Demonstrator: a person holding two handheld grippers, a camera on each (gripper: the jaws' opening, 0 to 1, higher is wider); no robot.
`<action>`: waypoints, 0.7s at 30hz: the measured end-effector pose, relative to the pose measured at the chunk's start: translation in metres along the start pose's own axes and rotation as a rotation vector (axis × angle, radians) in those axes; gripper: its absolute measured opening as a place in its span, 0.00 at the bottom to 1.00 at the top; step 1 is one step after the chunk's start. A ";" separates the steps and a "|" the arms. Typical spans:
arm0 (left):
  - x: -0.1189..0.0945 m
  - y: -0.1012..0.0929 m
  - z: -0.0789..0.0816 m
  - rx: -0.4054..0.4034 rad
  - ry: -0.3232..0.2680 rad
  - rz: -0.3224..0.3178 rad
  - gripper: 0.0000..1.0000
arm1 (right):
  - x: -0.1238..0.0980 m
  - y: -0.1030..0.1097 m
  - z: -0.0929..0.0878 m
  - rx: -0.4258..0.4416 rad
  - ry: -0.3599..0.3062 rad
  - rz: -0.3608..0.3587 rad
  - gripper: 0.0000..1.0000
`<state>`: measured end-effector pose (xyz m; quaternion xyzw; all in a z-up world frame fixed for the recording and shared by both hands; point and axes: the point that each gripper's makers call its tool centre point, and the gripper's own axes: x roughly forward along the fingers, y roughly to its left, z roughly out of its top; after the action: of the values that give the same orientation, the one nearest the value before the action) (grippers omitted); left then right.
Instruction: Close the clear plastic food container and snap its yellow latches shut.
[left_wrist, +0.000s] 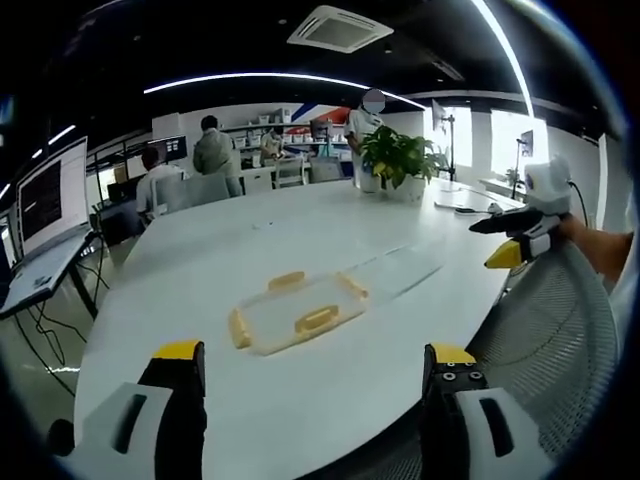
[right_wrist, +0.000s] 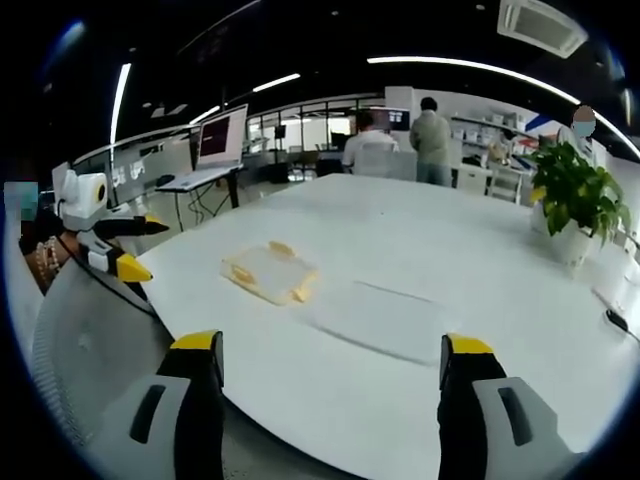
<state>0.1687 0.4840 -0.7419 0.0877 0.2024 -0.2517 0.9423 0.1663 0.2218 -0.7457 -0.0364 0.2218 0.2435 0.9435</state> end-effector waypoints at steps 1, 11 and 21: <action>0.000 0.000 0.001 0.000 -0.003 0.000 0.86 | -0.001 0.000 0.002 -0.001 -0.012 -0.001 0.86; -0.004 -0.004 0.013 0.071 -0.053 -0.053 0.87 | -0.003 -0.002 0.006 0.017 -0.033 -0.003 0.97; 0.006 0.031 0.020 0.141 -0.055 -0.103 0.83 | 0.001 0.005 0.015 -0.054 -0.011 0.099 0.97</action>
<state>0.1954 0.5024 -0.7245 0.1361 0.1626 -0.3159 0.9248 0.1710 0.2292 -0.7329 -0.0494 0.2114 0.2961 0.9302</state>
